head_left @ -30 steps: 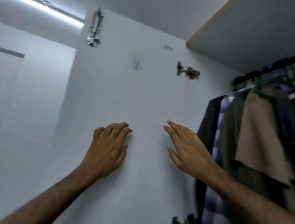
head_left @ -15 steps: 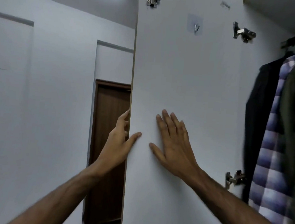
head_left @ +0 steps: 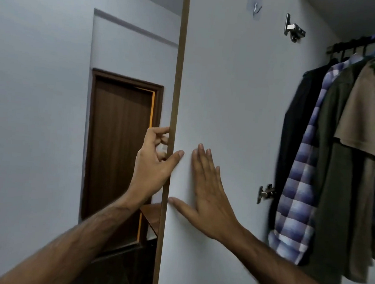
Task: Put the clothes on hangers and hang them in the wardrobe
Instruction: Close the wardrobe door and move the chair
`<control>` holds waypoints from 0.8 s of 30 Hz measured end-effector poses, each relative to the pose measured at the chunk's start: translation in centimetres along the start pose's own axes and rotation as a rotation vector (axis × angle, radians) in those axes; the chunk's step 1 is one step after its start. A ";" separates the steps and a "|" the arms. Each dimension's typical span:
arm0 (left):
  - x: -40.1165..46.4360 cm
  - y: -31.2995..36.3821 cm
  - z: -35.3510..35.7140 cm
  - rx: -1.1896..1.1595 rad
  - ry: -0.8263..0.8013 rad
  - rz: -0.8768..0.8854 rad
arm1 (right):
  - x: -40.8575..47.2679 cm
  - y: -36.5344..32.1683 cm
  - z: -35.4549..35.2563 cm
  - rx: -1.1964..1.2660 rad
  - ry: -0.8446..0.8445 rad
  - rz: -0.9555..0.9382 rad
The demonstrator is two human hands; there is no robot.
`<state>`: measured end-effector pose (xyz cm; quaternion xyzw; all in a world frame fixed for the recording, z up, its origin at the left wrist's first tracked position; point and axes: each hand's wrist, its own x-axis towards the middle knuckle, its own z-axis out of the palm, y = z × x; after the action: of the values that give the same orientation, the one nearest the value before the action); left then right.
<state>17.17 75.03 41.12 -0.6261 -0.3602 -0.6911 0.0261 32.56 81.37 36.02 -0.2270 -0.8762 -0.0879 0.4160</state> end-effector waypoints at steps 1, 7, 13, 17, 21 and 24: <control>-0.5 0.5 0.3 -0.038 -0.017 0.027 | -0.8 -0.4 -0.8 0.064 -0.005 0.035; -3.5 3.7 3.7 -0.157 -0.112 0.226 | -5.3 -1.5 -6.6 0.170 0.001 0.183; -7.0 7.4 10.9 -0.046 -0.290 0.433 | -11.9 -1.4 -15.1 0.240 -0.005 0.301; -9.3 8.9 17.3 0.060 -0.527 0.474 | -16.0 0.7 -20.8 0.213 0.066 0.445; -10.0 10.0 23.3 0.158 -0.704 0.491 | -19.4 4.7 -25.5 0.171 0.114 0.630; -10.1 10.5 27.8 0.352 -0.721 0.519 | -20.7 7.3 -27.8 0.154 0.154 0.738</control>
<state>47.93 77.85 35.88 -0.8814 -0.2894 -0.3290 0.1766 66.56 71.57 37.65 -0.4880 -0.7058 0.1172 0.5000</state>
